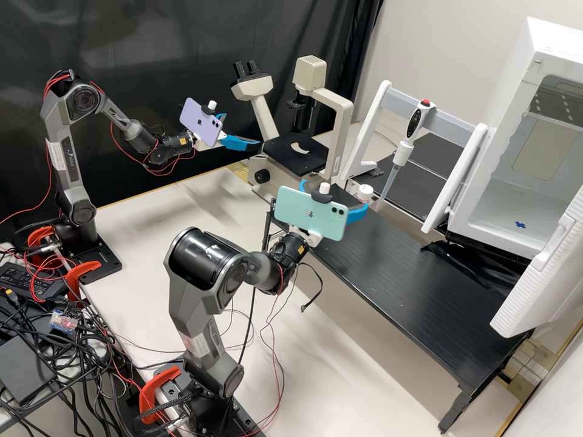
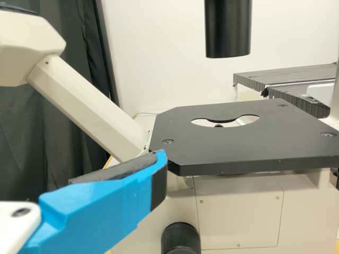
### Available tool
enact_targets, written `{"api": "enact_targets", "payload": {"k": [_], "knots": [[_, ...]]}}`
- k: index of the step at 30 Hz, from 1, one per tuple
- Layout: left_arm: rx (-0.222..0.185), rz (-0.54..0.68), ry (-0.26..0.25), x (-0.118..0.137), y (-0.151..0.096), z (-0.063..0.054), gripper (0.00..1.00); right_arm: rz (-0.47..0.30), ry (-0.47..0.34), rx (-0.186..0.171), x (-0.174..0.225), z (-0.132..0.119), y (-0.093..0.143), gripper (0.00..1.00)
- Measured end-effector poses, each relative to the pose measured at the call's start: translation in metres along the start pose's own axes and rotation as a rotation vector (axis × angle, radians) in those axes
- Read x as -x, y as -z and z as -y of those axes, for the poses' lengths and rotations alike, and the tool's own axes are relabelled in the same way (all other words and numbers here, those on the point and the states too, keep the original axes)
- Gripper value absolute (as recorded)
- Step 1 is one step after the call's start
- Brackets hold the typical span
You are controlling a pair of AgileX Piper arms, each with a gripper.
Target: Move the petri dish to the incubator
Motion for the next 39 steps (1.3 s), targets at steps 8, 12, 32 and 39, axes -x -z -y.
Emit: {"api": "enact_targets", "payload": {"k": [8,12,32,39], "knots": [[0.0,0.0,0.0,0.0,0.0,0.0,1.0,0.018,0.128,0.002,-0.001,0.031,-0.009,1.0],[0.0,0.0,0.0,0.0,0.0,0.0,1.0,0.029,0.174,0.01,-0.001,0.041,-0.015,1.0],[0.0,0.0,0.0,0.0,0.0,0.0,1.0,0.042,0.189,-0.056,-0.007,0.043,-0.031,0.0],[0.0,0.0,0.0,0.0,0.0,0.0,1.0,0.046,0.187,-0.074,-0.011,0.041,-0.034,0.0]]}}
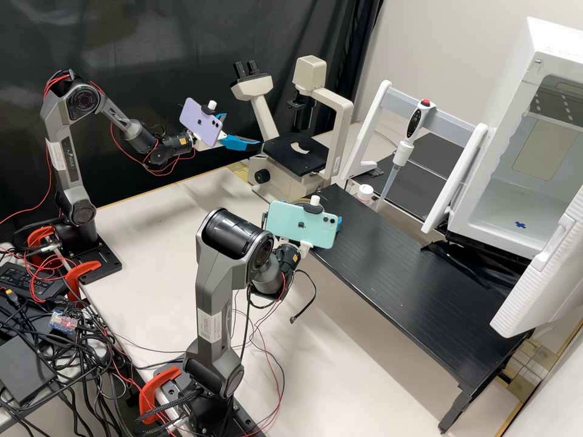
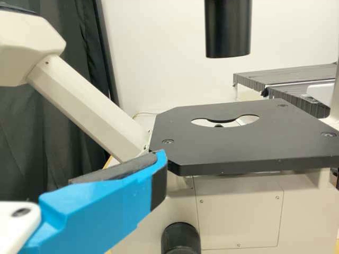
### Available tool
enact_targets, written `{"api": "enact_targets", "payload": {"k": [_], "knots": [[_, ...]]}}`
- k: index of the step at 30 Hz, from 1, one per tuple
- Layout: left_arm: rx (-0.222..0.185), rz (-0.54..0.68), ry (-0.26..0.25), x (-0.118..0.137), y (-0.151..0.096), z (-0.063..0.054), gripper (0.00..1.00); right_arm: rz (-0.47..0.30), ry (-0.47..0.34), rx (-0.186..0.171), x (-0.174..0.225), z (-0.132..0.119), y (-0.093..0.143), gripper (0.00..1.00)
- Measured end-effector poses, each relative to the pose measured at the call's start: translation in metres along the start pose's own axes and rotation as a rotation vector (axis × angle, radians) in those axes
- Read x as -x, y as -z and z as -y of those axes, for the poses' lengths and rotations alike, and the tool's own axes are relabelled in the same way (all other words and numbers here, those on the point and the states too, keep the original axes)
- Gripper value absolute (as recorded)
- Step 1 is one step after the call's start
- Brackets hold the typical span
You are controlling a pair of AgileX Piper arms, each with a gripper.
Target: Move the petri dish to the incubator
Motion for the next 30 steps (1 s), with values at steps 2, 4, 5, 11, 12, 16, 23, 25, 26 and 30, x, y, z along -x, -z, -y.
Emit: {"api": "enact_targets", "payload": {"k": [2,4,5,11,12,16,23,25,26,30], "knots": [[0.0,0.0,0.0,0.0,0.0,0.0,1.0,-0.001,-0.004,-0.01,-0.0007,-0.0011,0.0002,0.0],[0.0,0.0,0.0,0.0,0.0,0.0,1.0,0.002,-0.005,-0.011,-0.0011,-0.0018,-0.0002,0.0],[0.0,0.0,0.0,0.0,0.0,0.0,1.0,0.003,-0.006,-0.013,-0.0011,-0.0021,-0.0005,0.0],[0.0,0.0,0.0,0.0,0.0,0.0,1.0,0.013,-0.015,-0.051,-0.0009,-0.0044,-0.0033,0.0],[0.0,0.0,0.0,0.0,0.0,0.0,1.0,0.011,-0.017,-0.06,-0.0015,-0.0053,-0.0032,0.0],[0.0,0.0,0.0,0.0,0.0,0.0,1.0,0.017,-0.013,-0.073,-0.0018,-0.0062,-0.005,0.0],[0.0,0.0,0.0,0.0,0.0,0.0,1.0,0.016,-0.008,-0.076,-0.001,-0.008,-0.0073,0.0],[0.0,0.0,0.0,0.0,0.0,0.0,1.0,0.016,-0.007,-0.076,-0.001,-0.0082,-0.0075,0.0],[0.0,0.0,0.0,0.0,0.0,0.0,1.0,0.016,-0.007,-0.076,-0.001,-0.0082,-0.0075,0.0],[0.0,0.0,0.0,0.0,0.0,0.0,1.0,0.016,-0.007,-0.077,-0.001,-0.0082,-0.0075,0.0]]}}
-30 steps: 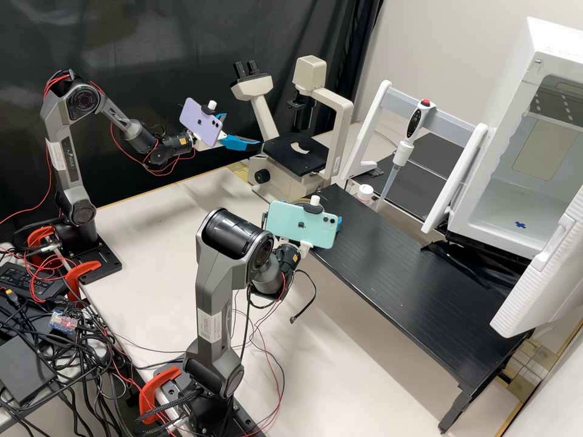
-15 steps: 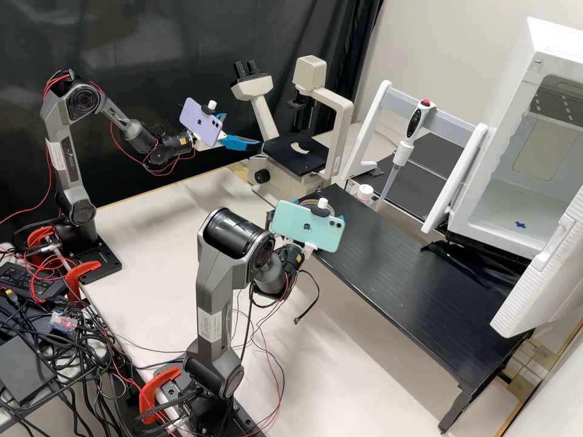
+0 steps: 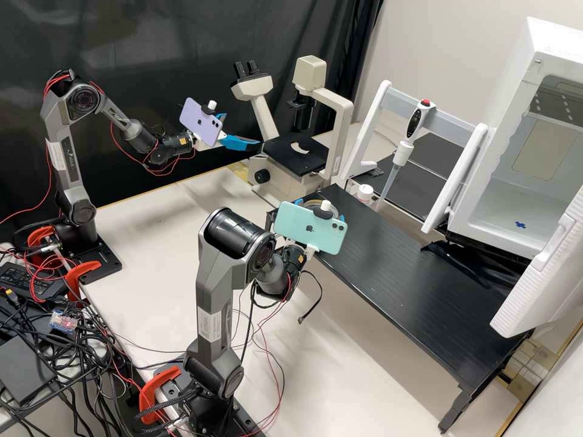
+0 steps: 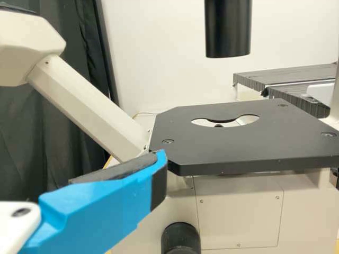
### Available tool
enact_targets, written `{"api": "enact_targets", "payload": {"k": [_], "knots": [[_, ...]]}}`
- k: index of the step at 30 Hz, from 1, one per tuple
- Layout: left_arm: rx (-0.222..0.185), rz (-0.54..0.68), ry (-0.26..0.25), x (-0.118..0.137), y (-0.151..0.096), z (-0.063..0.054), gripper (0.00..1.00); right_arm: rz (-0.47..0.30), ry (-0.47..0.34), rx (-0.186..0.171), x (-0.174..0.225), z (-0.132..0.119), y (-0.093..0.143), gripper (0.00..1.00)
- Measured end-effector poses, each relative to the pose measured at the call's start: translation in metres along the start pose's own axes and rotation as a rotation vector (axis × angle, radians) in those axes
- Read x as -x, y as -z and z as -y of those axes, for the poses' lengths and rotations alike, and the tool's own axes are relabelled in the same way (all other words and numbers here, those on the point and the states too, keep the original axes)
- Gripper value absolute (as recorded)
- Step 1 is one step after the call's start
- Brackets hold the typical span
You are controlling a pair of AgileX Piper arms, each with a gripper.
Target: Move the petri dish to the incubator
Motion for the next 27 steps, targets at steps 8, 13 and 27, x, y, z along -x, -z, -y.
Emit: {"api": "enact_targets", "payload": {"k": [8,13,27], "knots": [[0.0,0.0,0.0,0.0,0.0,0.0,1.0,-0.003,-0.002,0.005,-0.0007,-0.0007,0.0005,1.0],[0.0,0.0,0.0,0.0,0.0,0.0,1.0,0.02,-0.019,0.042,-0.0021,-0.0026,-0.0005,1.0],[0.0,0.0,0.0,0.0,0.0,0.0,1.0,0.05,-0.003,0.077,-0.0047,0.0042,-0.0035,1.0]]}}
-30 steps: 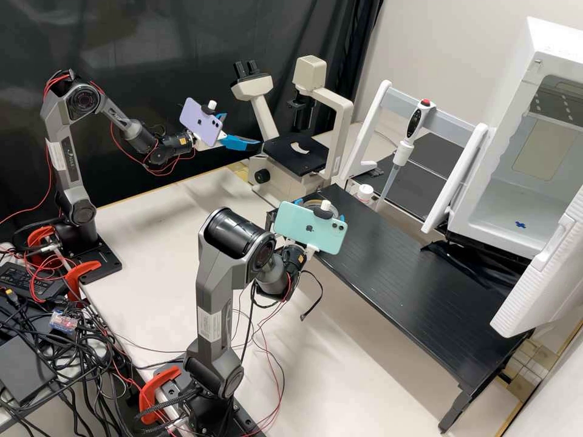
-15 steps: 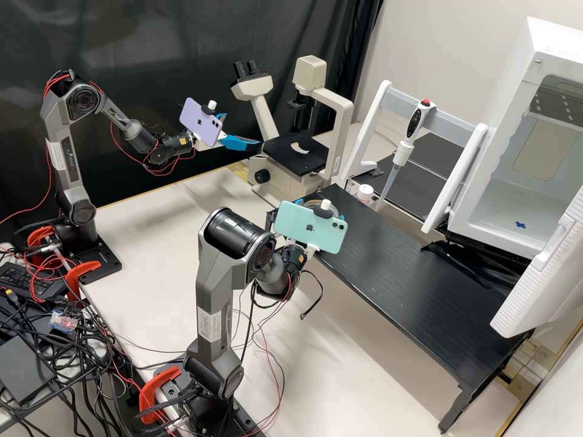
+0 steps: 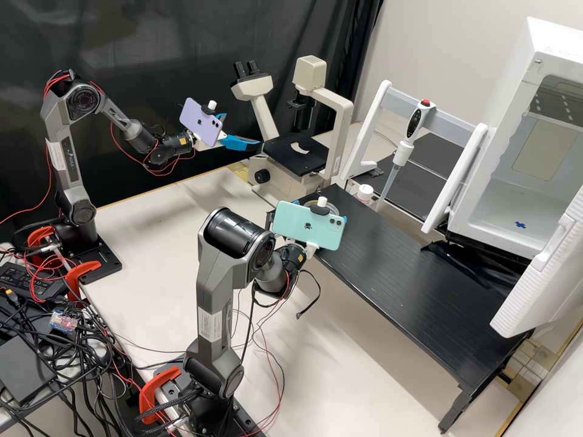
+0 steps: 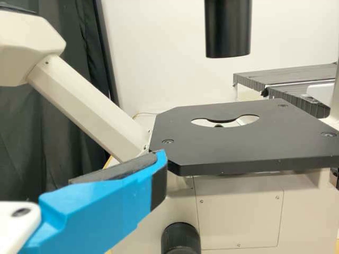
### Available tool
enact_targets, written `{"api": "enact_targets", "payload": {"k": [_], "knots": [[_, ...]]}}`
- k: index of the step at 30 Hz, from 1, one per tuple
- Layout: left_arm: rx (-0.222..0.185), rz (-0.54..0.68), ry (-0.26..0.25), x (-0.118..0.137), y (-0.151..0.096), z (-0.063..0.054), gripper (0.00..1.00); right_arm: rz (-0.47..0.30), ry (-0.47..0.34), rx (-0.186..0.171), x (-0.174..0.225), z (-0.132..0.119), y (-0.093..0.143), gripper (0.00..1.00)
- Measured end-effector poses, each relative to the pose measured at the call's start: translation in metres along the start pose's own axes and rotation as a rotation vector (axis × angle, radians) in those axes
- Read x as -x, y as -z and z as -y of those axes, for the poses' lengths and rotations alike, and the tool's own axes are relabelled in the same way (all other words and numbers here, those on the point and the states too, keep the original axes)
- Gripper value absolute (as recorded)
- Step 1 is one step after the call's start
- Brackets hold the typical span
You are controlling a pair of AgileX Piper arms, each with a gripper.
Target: Move the petri dish to the incubator
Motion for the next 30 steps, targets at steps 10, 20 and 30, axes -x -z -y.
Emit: {"api": "enact_targets", "payload": {"k": [10,20,30], "knots": [[0.0,0.0,0.0,0.0,0.0,0.0,1.0,0.015,0.016,-0.004,-0.0017,0.0041,-0.0043,0.0],[0.0,0.0,0.0,0.0,0.0,0.0,1.0,0.019,0.012,-0.004,-0.0016,0.003,-0.0054,0.0],[0.0,0.0,0.0,0.0,0.0,0.0,1.0,0.022,0.009,-0.001,-0.0012,0.0014,-0.0072,0.0]]}}
